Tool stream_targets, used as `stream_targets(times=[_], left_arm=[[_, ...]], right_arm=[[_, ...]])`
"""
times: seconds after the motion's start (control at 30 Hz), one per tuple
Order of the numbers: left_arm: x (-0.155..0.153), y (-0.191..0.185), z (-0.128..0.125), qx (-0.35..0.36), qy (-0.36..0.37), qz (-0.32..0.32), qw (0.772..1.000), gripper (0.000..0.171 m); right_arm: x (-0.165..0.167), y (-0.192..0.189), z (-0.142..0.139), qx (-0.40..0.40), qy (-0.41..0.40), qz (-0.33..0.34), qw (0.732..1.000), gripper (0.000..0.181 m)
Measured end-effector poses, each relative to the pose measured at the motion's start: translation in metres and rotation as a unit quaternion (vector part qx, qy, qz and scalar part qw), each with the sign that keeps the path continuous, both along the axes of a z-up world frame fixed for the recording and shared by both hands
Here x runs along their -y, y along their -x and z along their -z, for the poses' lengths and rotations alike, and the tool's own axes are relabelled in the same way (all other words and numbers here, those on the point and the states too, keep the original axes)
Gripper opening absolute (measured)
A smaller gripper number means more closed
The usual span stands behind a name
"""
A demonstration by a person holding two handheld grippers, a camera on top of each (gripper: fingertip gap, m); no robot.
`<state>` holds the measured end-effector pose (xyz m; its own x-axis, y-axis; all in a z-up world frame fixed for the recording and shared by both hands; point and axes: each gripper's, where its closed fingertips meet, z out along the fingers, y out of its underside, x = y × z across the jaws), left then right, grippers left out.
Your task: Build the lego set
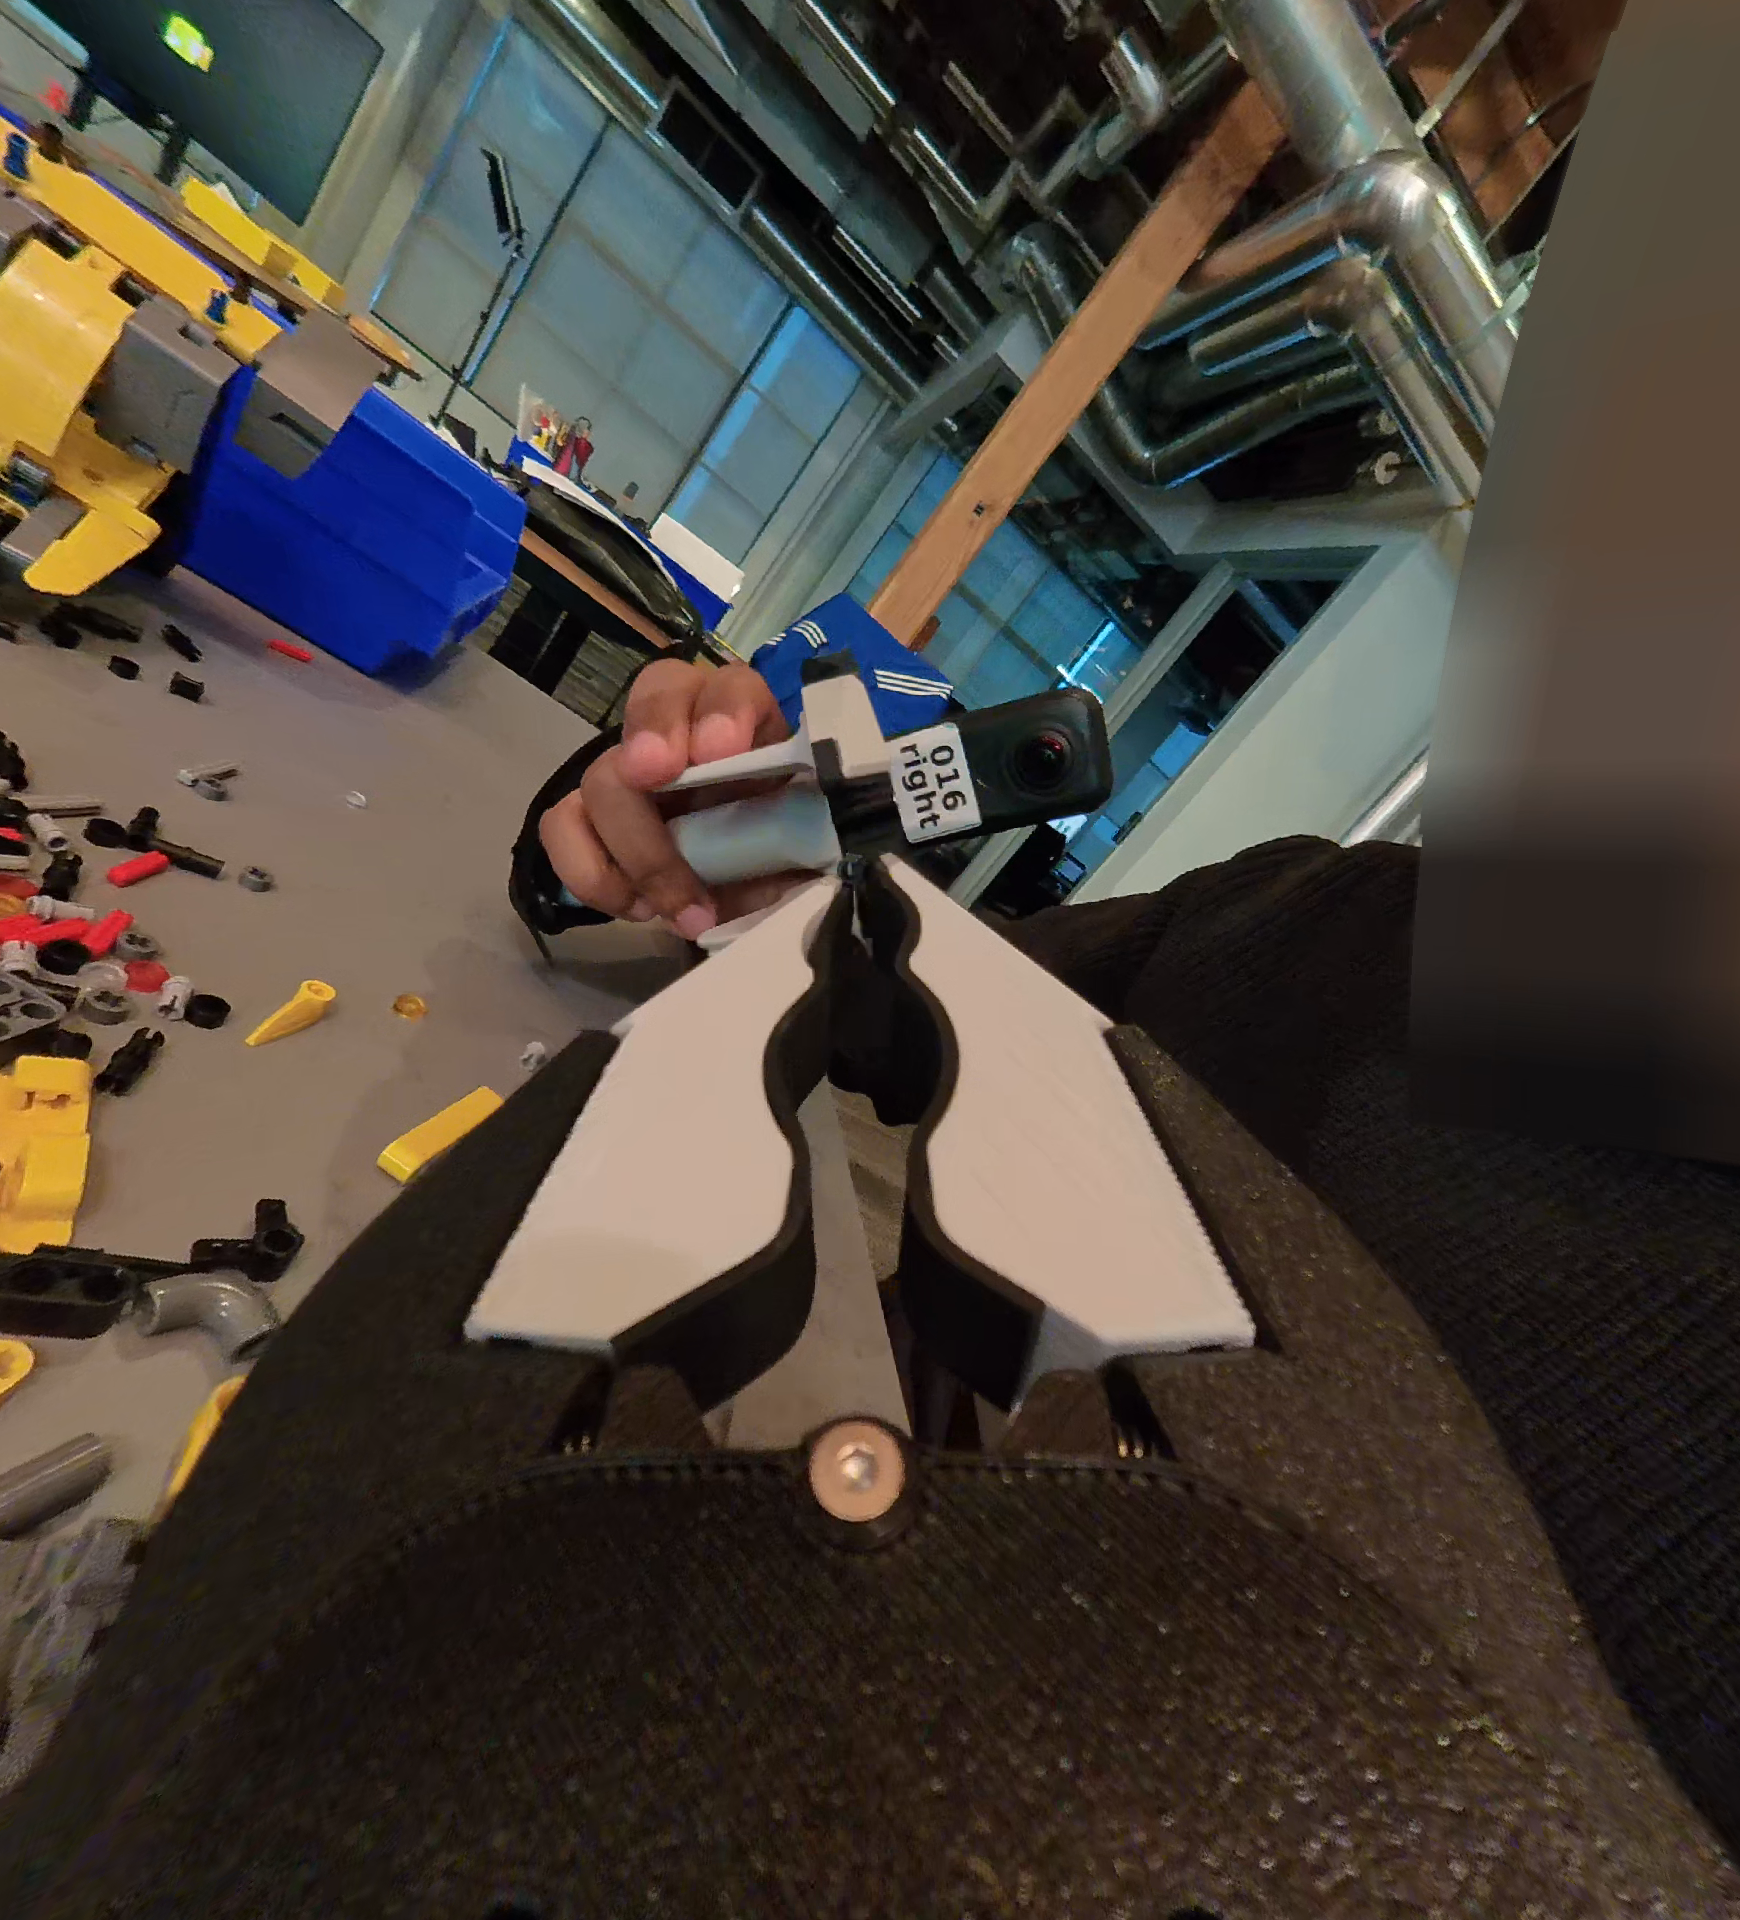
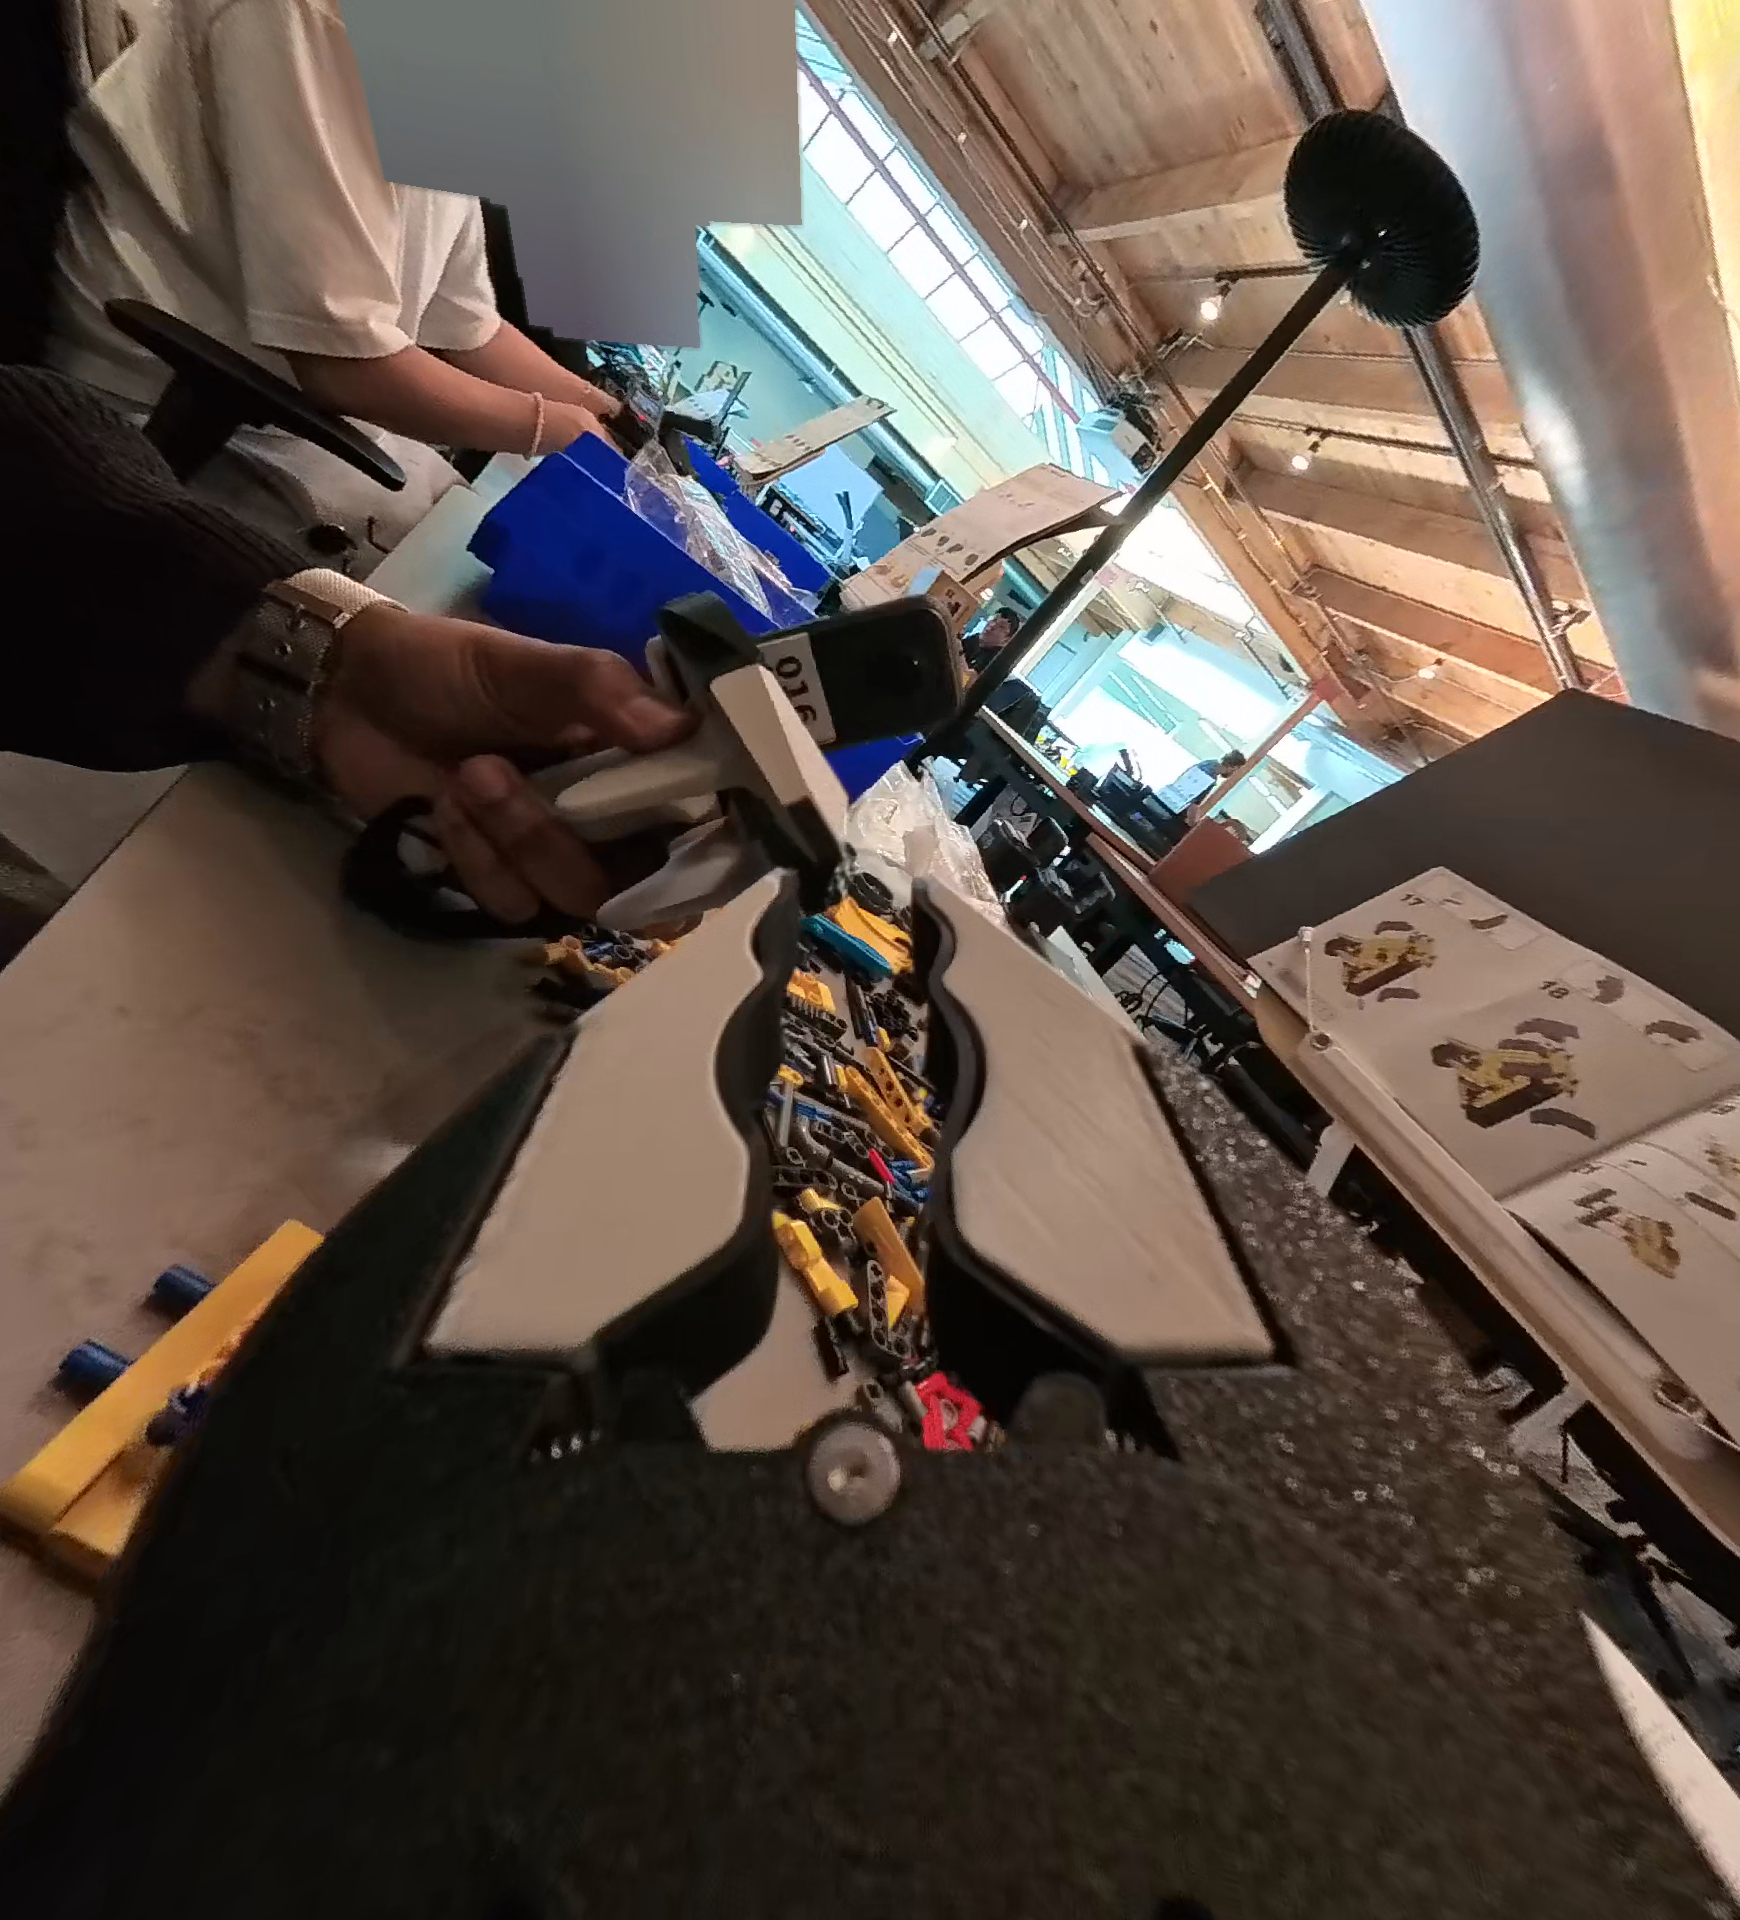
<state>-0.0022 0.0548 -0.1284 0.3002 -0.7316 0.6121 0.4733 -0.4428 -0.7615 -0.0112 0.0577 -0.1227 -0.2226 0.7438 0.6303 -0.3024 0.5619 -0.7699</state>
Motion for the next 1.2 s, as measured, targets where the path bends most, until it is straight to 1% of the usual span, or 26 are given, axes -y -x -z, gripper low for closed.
stream_targets(times=[0.07, 0.2, 0.37, 0.43, 0.53, 0.6, 0.8, 1.2], left_arm=[[0.001, -0.003, 0.001, -0.004, 0.001, 0.008, 1.0, 0.001], [0.002, -0.005, 0.001, -0.013, -0.004, 0.006, 1.0, 0.001], [0.004, -0.008, -0.001, -0.016, -0.014, 0.012, 1.0, 0.003], [0.004, -0.008, -0.002, -0.024, -0.023, 0.005, 0.999, 0.028], [0.006, -0.01, -0.002, -0.025, -0.028, 0.011, 0.999, 0.031], [0.005, -0.01, -0.002, -0.026, -0.027, 0.01, 0.999, 0.029], [0.009, -0.014, -0.002, -0.03, -0.027, 0.025, 0.999, 0.008], [0.009, -0.016, 0.0, -0.035, -0.025, 0.028, 0.999, 0.007]], right_arm=[[0.002, -0.001, 0.001, 0.002, 0.001, -0.006, 1.0, 0.017], [0.006, -0.002, 0.004, 0.016, 0.008, -0.025, 1.0, 0.004], [0.008, -0.006, 0.002, 0.03, 0.024, -0.048, 0.998, 0.002], [0.008, -0.007, -0.001, 0.037, 0.041, -0.059, 0.997, 0.002], [0.007, -0.008, -0.003, 0.04, 0.053, -0.065, 0.996, 0.002], [0.008, -0.009, -0.002, 0.05, 0.055, -0.073, 0.995, 0.002], [0.013, -0.009, 0.003, 0.068, 0.051, -0.087, 0.993, 0.003], [0.014, -0.01, 0.004, 0.068, 0.045, -0.09, 0.993, 0.003]])
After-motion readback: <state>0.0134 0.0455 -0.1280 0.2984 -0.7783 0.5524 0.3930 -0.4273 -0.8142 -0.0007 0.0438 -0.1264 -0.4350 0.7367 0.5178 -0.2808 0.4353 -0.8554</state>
